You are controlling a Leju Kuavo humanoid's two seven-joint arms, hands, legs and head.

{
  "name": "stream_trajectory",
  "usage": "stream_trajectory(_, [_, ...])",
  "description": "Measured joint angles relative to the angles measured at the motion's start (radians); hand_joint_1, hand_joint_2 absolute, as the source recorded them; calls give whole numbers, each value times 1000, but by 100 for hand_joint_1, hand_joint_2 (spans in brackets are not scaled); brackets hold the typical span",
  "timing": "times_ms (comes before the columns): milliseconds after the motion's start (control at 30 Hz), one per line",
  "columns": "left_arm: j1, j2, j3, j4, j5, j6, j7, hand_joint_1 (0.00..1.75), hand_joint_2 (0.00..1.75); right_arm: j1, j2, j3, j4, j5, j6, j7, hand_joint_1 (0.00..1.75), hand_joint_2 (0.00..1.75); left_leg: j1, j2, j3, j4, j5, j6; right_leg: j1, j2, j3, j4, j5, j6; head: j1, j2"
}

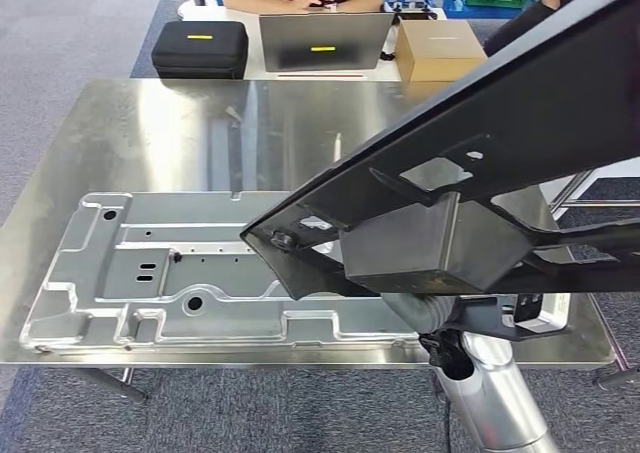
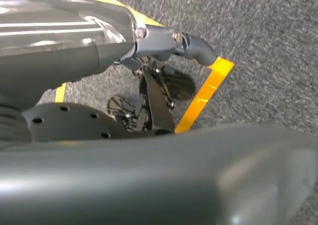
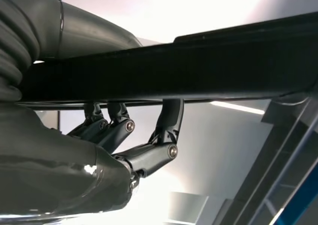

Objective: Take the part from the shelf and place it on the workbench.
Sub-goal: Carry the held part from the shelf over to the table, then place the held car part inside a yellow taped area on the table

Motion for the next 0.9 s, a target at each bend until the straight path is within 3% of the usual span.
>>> stream_trajectory(33, [0, 0, 0, 0, 0, 1, 2, 0, 175, 0, -2, 0, 4, 0, -1, 1, 175, 175, 0, 0, 4, 0, -3, 1, 0, 0, -28, 37, 1, 2, 0, 0])
stream_trajectory(67, [1, 0, 0, 0, -1, 2, 4, 0, 175, -1, -4, -1, 7, 2, -4, 1, 175, 175, 1, -1, 10, 0, -8, -1, 0, 0, -34, 30, 25, 3, 0, 0])
stream_trajectory(133, [2, -1, 0, 0, -6, 3, 6, 0, 175, -6, -6, -2, 12, 17, -17, 1, 175, 175, 2, -2, 26, 1, -19, -8, -1, -1, 4, -84, 113, 3, 0, 0])
stream_trajectory(200, [1, -3, 0, 0, -13, 4, 7, 0, 175, -18, -7, -3, 19, 58, -50, 2, 175, 175, -2, -2, 35, 3, -30, -19, 2, -1, 48, -192, 163, -3, 0, 0])
stream_trajectory(300, [-3, -4, -1, 0, -14, 10, 12, 0, 175, -48, -3, -2, 32, 191, -147, 13, 175, 175, -7, -2, 34, 3, -35, -18, 2, 1, 62, -229, 160, -13, 0, 0])
stream_trajectory(400, [-7, -7, -1, 0, -13, 15, 17, 0, 175, -100, 18, 18, 57, 358, -274, 65, 175, 175, -7, -1, 40, -5, -33, -14, 3, 3, 62, -229, 159, -16, 0, 0])
stream_trajectory(533, [-11, -12, -1, 0, -18, 16, 22, 0, 175, -174, 33, 59, 111, 544, -425, 121, 175, 175, -5, -2, 43, -12, -30, -16, 5, 0, 63, -229, 155, -22, 0, 0])
stream_trajectory(700, [-13, -19, -8, 0, -32, 13, 26, 0, 175, -250, 39, 85, 189, 752, -540, 178, 175, 175, -5, -2, 43, -14, -28, -23, 6, 1, 63, -228, 155, -23, 0, 0])
stream_trajectory(900, [-15, -28, -23, 0, -51, 12, 30, 0, 175, -312, 45, 107, 279, 1092, -661, 293, 175, 175, -8, -2, 43, -13, -30, -30, 5, 0, 65, -228, 155, -23, 0, 0])
